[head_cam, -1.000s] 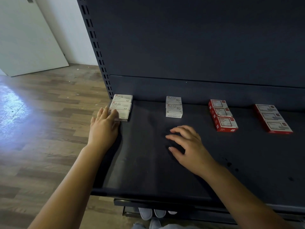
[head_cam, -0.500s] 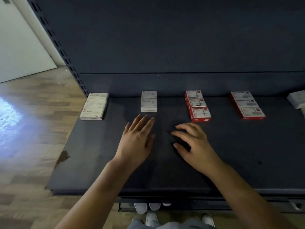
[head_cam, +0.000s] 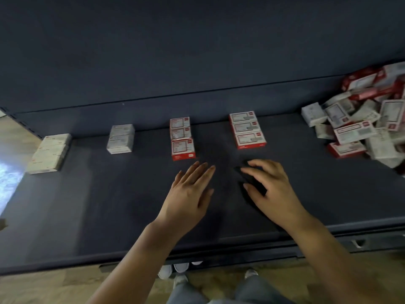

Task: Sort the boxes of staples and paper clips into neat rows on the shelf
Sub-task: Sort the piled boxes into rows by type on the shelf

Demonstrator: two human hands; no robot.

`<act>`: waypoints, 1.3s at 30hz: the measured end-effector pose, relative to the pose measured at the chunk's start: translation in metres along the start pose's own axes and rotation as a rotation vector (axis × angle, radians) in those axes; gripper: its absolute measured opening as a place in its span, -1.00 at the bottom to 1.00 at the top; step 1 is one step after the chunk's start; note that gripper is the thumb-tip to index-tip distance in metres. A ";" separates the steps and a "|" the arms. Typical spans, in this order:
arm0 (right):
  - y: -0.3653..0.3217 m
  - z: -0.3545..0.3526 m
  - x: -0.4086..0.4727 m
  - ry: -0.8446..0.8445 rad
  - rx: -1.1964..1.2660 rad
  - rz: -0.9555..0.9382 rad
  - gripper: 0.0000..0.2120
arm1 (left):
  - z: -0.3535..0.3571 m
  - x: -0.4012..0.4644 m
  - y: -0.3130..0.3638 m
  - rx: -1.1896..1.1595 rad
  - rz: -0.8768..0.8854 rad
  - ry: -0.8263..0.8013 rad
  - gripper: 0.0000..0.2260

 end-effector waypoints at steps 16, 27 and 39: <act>0.149 -0.131 -0.006 0.310 -0.162 0.111 -0.75 | 0.076 0.064 0.102 -0.080 0.021 -0.006 -0.56; 0.189 -0.131 0.028 -0.071 -0.354 0.288 -0.41 | 0.079 0.087 0.114 -0.071 -0.036 -0.058 -0.55; 0.182 -0.126 0.024 0.040 -0.340 0.212 -0.51 | 0.066 0.076 0.111 -0.083 -0.097 -0.009 -0.56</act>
Point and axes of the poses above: each hand's wrist, its own x-axis towards the middle knuckle, its own z-axis out of the palm, y = z × x, the point moved 6 cm from there along x, towards the middle knuckle, and after that the axes turned 5 degrees about -x, right-handed, at the moved point
